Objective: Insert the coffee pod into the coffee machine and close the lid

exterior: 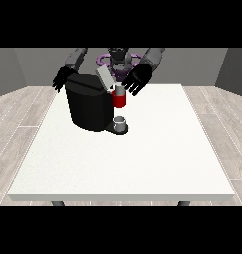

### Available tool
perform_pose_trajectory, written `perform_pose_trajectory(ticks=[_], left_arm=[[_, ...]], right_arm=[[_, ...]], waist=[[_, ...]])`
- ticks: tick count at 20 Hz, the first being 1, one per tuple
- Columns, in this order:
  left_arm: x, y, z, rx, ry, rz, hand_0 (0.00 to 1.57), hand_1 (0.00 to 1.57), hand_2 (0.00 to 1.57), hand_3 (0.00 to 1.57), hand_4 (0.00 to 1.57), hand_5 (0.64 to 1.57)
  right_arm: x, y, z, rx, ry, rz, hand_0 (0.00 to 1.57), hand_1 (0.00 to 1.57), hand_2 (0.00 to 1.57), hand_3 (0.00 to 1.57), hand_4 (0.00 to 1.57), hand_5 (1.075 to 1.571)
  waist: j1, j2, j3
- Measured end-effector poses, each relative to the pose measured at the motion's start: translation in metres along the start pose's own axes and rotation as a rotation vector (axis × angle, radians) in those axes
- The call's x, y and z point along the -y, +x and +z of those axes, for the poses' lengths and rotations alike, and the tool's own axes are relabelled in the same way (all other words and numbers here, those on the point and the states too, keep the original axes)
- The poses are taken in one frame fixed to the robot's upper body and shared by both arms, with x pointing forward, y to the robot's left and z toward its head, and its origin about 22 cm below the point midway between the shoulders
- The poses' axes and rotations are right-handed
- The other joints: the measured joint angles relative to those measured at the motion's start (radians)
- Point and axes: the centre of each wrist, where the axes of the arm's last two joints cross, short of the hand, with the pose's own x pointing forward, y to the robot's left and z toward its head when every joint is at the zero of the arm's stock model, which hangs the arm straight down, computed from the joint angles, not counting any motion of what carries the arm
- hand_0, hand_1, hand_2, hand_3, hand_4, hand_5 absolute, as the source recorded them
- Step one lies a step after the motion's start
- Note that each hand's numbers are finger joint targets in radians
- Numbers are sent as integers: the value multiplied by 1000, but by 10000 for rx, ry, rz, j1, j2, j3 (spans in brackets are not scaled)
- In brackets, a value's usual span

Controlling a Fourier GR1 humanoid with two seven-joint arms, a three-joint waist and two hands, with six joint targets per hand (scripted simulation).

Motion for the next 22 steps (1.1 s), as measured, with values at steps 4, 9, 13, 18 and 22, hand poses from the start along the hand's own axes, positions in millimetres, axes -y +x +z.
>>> perform_pose_trajectory(ticks=[4,9,13,18,22], left_arm=[[0,3,-2,-83,-127,-2,1196,1196,1240,1142,466,1571],[-7,1,-1,-112,45,-82,1152,1152,1178,1020,450,1571],[-6,1,0,70,51,-275,1085,1085,1132,956,403,1571],[-10,-1,1,26,124,-469,1050,1050,1119,962,364,1571],[-10,2,-1,189,117,-578,1018,1018,1086,904,369,1571]], right_arm=[[-1,6,-5,30,-53,44,0,0,0,0,403,1571],[-1,8,-5,-15,-69,13,0,0,0,0,380,1571],[6,9,-8,113,-129,-20,0,0,0,0,438,1571],[3,11,-8,238,-55,46,0,0,0,0,463,1571],[-2,15,-11,341,-71,-54,0,0,0,0,470,1571]], waist=[[14,-1,3],[-58,102,12],[34,164,11],[-47,252,6],[-10,279,2]])
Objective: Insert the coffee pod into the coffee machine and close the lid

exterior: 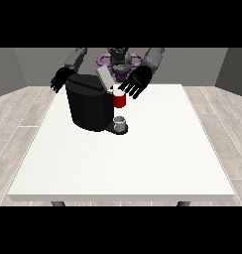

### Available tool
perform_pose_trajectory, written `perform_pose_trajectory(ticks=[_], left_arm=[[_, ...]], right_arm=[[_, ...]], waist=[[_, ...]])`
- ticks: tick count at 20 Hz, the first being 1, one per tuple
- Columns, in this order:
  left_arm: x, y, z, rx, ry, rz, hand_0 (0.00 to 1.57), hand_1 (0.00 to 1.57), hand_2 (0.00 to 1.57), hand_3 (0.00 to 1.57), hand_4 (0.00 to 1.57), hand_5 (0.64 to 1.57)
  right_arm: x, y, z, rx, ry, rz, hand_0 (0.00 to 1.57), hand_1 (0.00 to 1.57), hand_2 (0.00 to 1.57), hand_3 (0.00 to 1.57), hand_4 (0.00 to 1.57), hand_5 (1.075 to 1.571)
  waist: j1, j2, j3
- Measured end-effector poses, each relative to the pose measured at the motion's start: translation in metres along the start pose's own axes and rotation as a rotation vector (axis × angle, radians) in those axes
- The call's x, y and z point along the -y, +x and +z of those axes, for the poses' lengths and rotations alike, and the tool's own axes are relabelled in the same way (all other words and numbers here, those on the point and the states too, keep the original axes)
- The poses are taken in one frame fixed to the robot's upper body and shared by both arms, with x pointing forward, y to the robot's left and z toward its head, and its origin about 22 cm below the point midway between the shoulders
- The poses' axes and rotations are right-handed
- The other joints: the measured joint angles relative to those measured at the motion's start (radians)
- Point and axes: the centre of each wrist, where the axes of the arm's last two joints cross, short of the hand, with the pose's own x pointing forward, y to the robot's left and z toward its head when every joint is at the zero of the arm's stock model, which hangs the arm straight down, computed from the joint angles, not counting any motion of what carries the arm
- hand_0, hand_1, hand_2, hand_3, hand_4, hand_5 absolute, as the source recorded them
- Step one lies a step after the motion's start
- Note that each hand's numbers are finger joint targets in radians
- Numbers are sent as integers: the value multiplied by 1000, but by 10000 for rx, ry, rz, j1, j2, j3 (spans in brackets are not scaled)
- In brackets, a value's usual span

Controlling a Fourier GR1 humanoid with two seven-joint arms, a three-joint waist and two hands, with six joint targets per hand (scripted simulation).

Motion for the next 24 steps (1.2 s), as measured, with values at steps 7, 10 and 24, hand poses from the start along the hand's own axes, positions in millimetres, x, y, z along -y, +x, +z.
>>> perform_pose_trajectory(ticks=[7,10,24], left_arm=[[-1,-3,1,126,-633,-623,0,0,0,0,0,1571],[3,-2,1,106,-814,-787,0,0,0,0,0,1571],[16,-7,4,-89,-1331,-733,0,0,0,0,0,1571]], right_arm=[[2,-3,1,-98,-61,33,0,0,0,0,375,1571],[-2,-3,1,-219,-146,42,0,0,0,0,348,1571],[15,-23,15,-795,-341,65,0,0,0,0,405,1571]], waist=[[38,-30,-2],[62,-91,-4],[381,-933,-9]])
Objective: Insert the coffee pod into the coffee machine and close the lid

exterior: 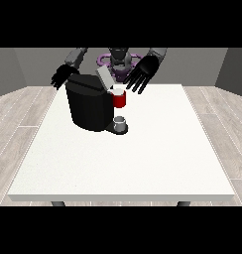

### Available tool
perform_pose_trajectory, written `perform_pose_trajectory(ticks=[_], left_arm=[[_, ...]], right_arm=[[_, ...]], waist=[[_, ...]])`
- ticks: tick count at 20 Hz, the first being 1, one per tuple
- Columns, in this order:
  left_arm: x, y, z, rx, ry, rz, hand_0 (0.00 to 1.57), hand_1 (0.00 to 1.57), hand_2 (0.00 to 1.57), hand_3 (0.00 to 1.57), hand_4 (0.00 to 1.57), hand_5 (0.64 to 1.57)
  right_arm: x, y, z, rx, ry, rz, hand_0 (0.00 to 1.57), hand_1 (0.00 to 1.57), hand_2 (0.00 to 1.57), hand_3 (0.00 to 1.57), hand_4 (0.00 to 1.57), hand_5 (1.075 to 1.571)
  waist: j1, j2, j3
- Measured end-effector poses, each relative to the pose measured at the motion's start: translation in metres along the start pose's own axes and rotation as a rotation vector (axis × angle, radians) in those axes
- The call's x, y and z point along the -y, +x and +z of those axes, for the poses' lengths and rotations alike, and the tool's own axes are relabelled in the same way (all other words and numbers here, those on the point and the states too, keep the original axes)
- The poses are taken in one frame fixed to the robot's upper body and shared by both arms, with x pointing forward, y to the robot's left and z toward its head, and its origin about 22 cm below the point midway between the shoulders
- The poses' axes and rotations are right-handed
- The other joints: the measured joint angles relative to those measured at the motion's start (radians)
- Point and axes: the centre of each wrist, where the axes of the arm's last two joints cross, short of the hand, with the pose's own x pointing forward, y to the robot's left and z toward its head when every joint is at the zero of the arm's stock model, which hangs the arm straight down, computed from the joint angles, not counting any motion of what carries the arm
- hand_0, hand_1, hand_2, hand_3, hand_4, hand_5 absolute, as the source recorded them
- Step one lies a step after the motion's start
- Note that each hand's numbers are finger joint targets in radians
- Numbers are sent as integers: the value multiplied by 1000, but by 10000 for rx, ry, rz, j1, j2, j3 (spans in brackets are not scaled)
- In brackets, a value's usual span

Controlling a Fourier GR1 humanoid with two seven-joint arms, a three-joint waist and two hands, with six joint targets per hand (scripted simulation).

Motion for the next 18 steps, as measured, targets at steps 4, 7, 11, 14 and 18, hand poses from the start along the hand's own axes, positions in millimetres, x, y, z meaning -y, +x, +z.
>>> perform_pose_trajectory(ticks=[4,7,11,14,18], left_arm=[[22,-9,4,-70,-353,785,0,0,0,0,0,1571],[47,-15,6,-167,-279,2400,0,0,0,0,79,1571],[93,-29,17,-219,-151,5060,0,0,0,0,0,1571],[131,-41,33,-375,-208,6587,0,0,0,0,0,1571],[173,-52,54,-911,-281,8013,0,0,0,0,142,1571]], right_arm=[[10,-14,12,-440,-302,1,0,0,0,0,430,1571],[19,-22,19,-799,-615,16,0,0,0,0,370,1571],[34,-37,36,-1194,-968,-73,0,0,0,0,492,1571],[47,-42,46,-1346,-966,291,0,0,0,0,366,1571],[50,-34,47,-1404,-438,521,0,0,0,0,289,1571]], waist=[[315,-632,-2],[672,-1207,-5],[1182,-2047,-10],[1597,-2716,-12],[1954,-3528,-9]])
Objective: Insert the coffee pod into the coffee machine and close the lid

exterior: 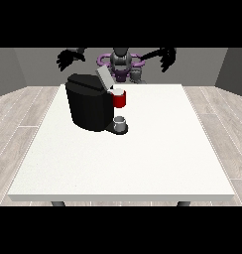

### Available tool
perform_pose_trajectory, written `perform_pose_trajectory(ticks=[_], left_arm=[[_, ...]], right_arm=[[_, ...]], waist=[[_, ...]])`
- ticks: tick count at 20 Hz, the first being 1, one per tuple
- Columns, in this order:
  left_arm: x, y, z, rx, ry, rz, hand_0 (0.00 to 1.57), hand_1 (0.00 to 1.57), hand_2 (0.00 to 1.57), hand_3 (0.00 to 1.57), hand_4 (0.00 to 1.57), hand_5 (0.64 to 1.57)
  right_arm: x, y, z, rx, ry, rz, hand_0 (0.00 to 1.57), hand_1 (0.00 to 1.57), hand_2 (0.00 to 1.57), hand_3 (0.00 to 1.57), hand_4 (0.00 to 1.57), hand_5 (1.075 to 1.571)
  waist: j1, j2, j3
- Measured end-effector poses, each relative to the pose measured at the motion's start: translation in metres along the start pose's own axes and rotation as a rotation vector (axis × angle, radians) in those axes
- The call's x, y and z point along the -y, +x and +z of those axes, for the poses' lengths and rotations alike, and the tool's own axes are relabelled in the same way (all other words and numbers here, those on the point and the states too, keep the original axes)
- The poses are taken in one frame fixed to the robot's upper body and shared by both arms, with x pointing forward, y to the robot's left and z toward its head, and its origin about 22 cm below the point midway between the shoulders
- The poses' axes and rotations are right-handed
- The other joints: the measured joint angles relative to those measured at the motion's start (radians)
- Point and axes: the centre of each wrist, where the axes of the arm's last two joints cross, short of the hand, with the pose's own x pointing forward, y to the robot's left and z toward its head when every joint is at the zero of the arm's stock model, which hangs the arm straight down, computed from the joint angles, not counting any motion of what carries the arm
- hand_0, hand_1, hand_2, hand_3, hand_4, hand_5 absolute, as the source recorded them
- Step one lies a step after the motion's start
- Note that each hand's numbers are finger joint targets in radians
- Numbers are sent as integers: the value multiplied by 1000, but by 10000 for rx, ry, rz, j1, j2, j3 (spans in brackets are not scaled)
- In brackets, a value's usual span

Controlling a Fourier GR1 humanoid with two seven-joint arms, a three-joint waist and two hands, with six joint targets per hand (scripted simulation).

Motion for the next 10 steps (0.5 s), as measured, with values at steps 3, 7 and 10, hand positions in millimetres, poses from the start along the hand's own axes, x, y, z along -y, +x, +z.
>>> perform_pose_trajectory(ticks=[3,7,10], left_arm=[[11,-23,13,-382,5,984,0,0,0,0,90,1571],[24,-45,29,-712,24,1801,0,0,0,0,0,1571],[28,-49,36,-551,-52,2294,0,0,0,0,0,1571]], right_arm=[[2,13,-4,109,450,90,0,0,0,0,0,1571],[4,33,-12,441,935,289,0,0,0,0,0,1571],[0,46,-20,775,1272,268,0,0,0,0,0,1571]], waist=[[315,-449,1],[714,-767,1],[1073,-677,5]])
